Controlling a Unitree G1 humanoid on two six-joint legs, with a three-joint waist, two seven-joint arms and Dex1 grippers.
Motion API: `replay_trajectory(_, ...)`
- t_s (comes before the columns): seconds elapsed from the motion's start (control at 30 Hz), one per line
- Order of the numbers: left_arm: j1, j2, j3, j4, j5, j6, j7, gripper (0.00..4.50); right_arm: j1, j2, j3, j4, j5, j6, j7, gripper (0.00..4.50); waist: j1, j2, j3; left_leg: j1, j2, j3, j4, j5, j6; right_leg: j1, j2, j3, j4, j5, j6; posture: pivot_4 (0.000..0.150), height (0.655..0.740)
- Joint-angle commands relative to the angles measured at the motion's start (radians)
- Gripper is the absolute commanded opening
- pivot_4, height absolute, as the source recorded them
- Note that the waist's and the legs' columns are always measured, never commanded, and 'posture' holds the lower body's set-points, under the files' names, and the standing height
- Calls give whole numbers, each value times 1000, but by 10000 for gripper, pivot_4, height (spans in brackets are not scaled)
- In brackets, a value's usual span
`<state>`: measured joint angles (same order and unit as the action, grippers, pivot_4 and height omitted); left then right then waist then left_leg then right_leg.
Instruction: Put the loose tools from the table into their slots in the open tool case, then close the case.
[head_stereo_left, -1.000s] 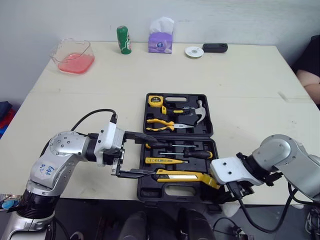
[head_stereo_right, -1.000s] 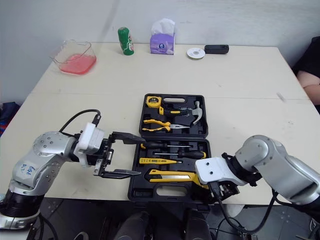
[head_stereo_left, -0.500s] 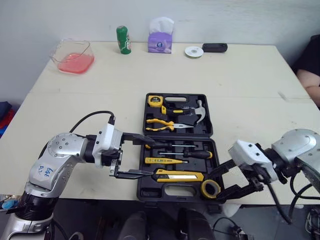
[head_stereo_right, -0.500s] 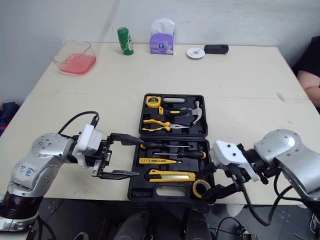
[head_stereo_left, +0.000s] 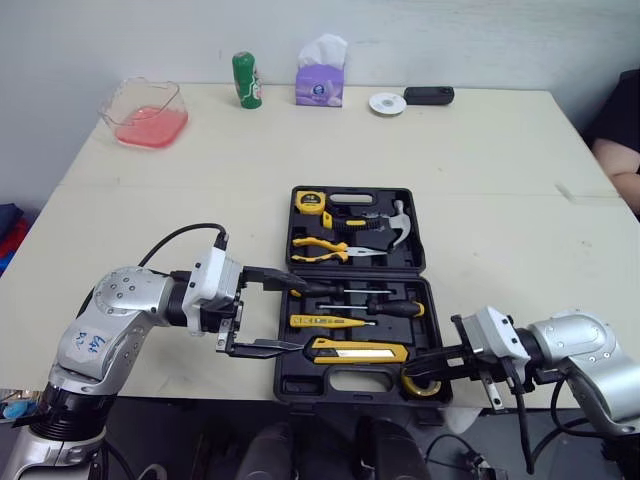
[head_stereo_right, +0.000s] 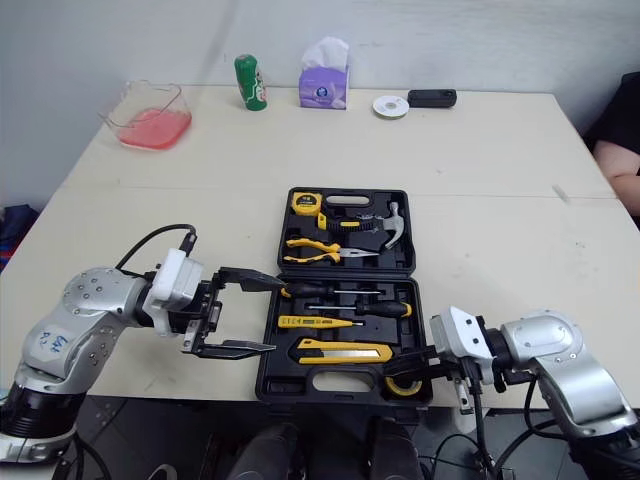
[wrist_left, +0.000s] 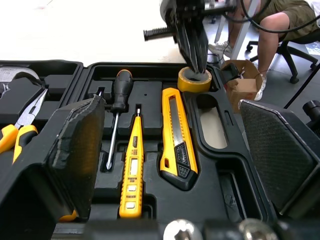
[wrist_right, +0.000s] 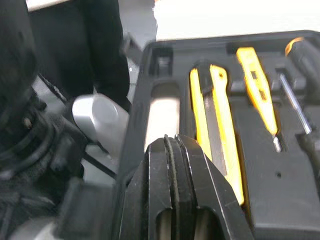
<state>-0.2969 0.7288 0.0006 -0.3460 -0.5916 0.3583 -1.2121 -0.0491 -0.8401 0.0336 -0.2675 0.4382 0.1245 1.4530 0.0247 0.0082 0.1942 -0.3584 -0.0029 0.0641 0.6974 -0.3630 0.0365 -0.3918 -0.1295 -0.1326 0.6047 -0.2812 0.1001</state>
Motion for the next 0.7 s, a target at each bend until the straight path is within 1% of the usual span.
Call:
replay_trajectory(0.03,-2,18,28,-15,-25,-1,-13,45000,29,2,32,44,-44,-103,39,406,1,0,0,0,0,0,0,0,0,0,0,0,0,0,0,1500,7400)
replay_trajectory(0.1,-7,14,29,-10,-24,-10,-21,45000,33,10,46,70,-53,-116,31,406,0,0,0,0,0,0,0,0,0,0,0,0,0,0,0,1500,7400)
replay_trajectory(0.17,-11,10,26,-9,-24,-21,-29,45000,34,32,45,101,-37,-72,-13,406,0,-1,0,1,0,0,0,0,0,1,0,0,0,0,0,1500,7400)
replay_trajectory(0.27,-14,9,24,-11,-21,-19,-28,45000,40,8,77,153,-107,-141,10,406,-3,-1,-1,2,1,0,0,0,0,2,-1,1,0,0,0,1500,7400)
replay_trajectory(0.33,-16,7,24,-11,-20,-16,-21,45000,48,0,94,164,-127,-118,-13,406,-2,-1,-1,5,1,0,0,0,-1,4,-1,1,-1,0,0,1500,7400)
replay_trajectory(0.4,-16,8,23,-11,-12,-14,-10,45000,58,9,98,158,-105,-65,-45,406,-1,-3,-2,7,2,-1,0,-1,-1,8,-2,0,-3,0,0,1500,7400)
replay_trajectory(0.47,-16,8,24,-12,-7,-15,-2,45000,60,16,97,168,-93,-50,-53,406,-2,-7,-4,8,4,-3,0,-2,-2,10,-1,-1,-4,0,-1,1500,7400)
replay_trajectory(0.63,-6,16,25,-16,-11,-13,-1,45000,74,24,76,232,2,-12,5,406,-1,-8,-5,15,5,-4,-2,-3,-3,18,-2,-1,-11,-1,-1,1500,7400)
replay_trajectory(0.7,1,20,35,-16,-11,-11,7,45000,66,21,67,213,34,-6,17,406,0,-8,-5,15,5,-4,-3,-3,-3,18,-2,0,-12,-1,-1,1500,7400)
